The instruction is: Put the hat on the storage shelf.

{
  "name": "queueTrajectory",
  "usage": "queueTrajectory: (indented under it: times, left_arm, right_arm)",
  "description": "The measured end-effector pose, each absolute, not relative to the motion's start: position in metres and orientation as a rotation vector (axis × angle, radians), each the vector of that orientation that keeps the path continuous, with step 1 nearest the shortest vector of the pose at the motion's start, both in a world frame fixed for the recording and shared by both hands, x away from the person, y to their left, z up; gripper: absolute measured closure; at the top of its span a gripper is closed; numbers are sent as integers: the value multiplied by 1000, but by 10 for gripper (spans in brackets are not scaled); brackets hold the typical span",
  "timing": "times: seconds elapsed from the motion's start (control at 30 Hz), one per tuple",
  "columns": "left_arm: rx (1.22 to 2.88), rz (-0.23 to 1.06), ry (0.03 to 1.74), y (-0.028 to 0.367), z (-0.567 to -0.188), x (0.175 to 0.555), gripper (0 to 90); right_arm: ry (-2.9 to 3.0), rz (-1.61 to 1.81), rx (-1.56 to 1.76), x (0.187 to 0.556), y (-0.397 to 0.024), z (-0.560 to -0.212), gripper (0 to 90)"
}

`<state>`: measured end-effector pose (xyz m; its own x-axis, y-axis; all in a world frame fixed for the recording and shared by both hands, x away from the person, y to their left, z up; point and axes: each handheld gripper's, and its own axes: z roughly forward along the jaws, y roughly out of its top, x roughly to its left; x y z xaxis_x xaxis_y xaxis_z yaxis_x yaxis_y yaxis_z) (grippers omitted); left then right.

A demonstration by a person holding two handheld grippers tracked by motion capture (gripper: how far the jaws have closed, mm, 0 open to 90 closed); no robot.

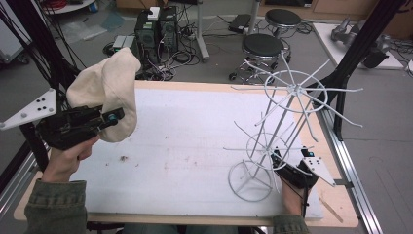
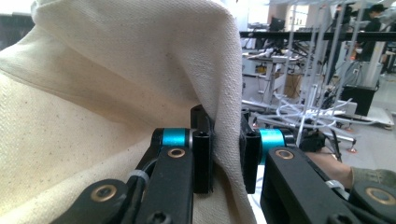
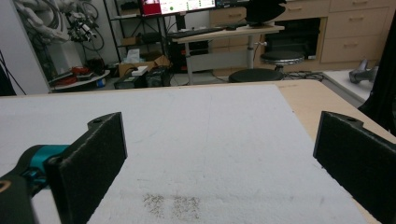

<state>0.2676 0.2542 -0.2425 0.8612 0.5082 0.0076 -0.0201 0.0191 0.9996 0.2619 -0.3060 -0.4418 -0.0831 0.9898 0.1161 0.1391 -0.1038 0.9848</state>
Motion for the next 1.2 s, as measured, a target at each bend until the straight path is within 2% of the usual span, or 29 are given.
queueTrajectory:
  times: [0.67,1.2]
  left_arm:
    - [1464,404,209,231,-199,260,803]
    - [1488,319,60,177,-170,271,801]
  right_arm:
    - [1329,1296,1349,262,-305,-442,17]
    - [1335,1292,1331,263,-305,-441,16]
